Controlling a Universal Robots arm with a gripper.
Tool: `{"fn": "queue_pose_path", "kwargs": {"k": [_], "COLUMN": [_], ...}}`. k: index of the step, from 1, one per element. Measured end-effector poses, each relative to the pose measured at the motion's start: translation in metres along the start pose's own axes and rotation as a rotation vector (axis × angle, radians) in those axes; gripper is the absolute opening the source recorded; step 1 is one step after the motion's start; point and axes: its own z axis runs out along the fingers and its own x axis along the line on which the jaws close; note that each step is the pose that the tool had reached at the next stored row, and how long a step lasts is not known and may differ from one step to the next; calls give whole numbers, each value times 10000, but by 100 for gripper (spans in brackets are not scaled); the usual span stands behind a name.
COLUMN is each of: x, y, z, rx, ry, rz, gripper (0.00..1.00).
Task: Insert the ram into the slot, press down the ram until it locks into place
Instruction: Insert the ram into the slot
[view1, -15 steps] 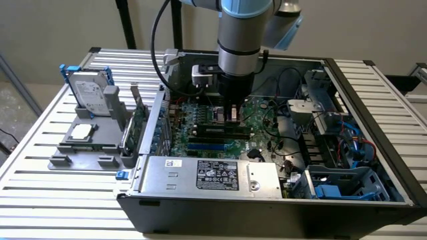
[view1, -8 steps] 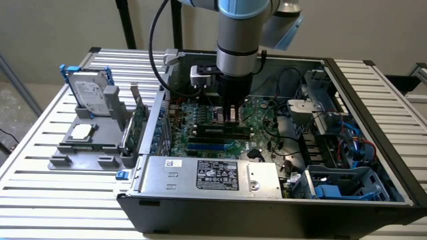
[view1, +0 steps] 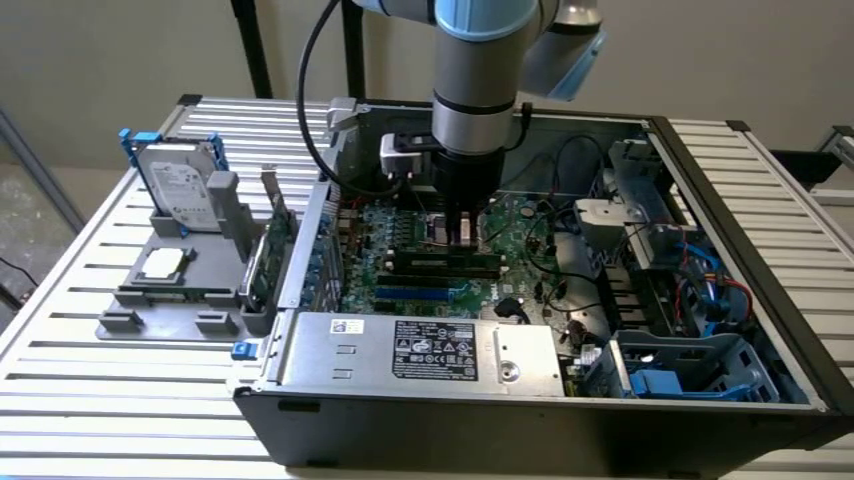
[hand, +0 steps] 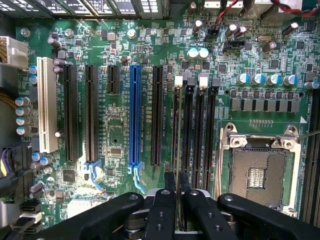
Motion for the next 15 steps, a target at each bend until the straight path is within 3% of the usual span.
{"fn": "queue_pose_path", "kwargs": {"k": [15], "x": [-14], "y": [24], "z": [27], "rx": [53], "ry": [0], "rz": [1], "gripper": [14]}}
